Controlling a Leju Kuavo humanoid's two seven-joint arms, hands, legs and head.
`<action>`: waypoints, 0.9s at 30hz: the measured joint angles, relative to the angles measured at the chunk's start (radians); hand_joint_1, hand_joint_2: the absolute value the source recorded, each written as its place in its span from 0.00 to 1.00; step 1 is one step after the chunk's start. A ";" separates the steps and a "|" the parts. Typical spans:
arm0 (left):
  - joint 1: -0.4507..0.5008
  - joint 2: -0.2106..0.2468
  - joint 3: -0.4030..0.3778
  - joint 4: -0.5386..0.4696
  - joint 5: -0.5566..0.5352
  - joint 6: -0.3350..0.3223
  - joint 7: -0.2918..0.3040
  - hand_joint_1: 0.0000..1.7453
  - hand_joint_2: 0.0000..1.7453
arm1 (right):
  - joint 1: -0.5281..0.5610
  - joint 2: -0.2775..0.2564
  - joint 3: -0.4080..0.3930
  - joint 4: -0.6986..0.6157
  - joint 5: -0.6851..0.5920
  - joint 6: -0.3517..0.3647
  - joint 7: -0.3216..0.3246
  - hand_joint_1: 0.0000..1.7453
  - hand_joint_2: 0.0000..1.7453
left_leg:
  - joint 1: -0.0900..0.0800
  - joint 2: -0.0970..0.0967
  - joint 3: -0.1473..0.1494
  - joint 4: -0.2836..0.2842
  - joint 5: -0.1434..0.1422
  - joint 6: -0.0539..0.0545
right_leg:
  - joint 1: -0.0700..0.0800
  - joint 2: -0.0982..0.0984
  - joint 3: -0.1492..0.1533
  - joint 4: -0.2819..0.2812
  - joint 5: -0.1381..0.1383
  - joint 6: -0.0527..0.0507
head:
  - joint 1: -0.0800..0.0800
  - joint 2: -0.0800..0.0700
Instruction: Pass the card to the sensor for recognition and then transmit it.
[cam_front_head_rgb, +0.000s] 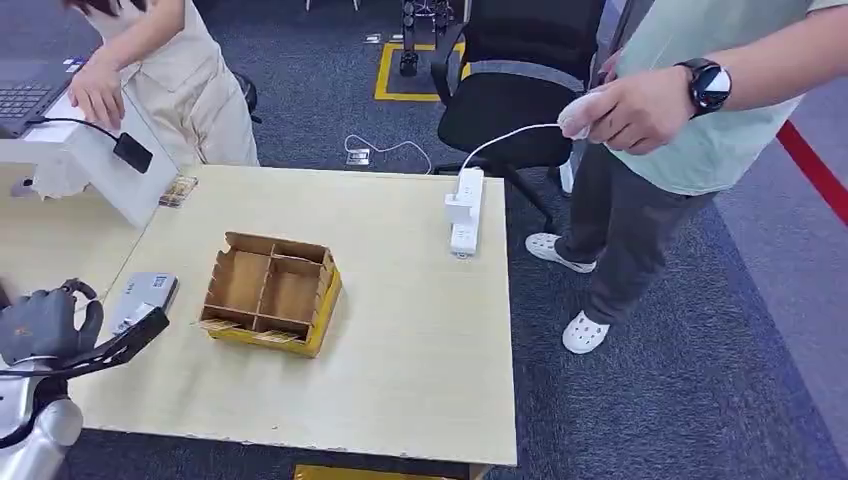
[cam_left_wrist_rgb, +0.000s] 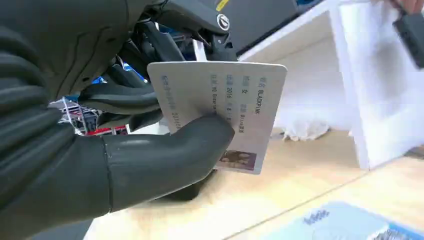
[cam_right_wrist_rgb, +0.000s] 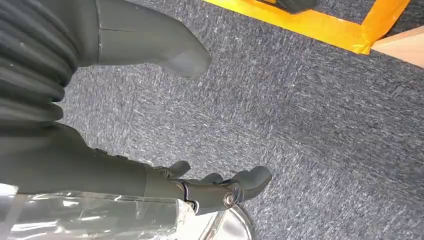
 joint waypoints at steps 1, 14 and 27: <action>0.001 -0.003 0.000 0.011 -0.002 0.000 0.001 1.00 1.00 | 0.000 0.000 0.000 0.000 0.000 0.000 0.001 0.00 1.00 | 0.000 0.000 0.000 0.000 0.000 0.000 | 0.000 0.000 0.000 0.000 0.000 0.000 | 0.000 0.000; -0.006 -0.097 0.000 0.178 -0.013 0.056 -0.034 1.00 1.00 | -0.006 0.000 0.000 -0.002 0.014 0.001 0.007 0.00 1.00 | 0.000 0.000 0.000 0.000 0.000 0.000 | 0.000 0.000 0.000 0.000 0.000 0.000 | 0.000 0.000; -0.104 -0.176 0.000 0.319 -0.040 0.242 -0.045 1.00 1.00 | -0.007 0.000 0.000 -0.002 0.027 -0.003 0.010 0.00 1.00 | 0.000 0.000 0.000 0.000 0.000 0.000 | 0.000 0.000 0.000 0.000 0.000 0.000 | 0.000 0.000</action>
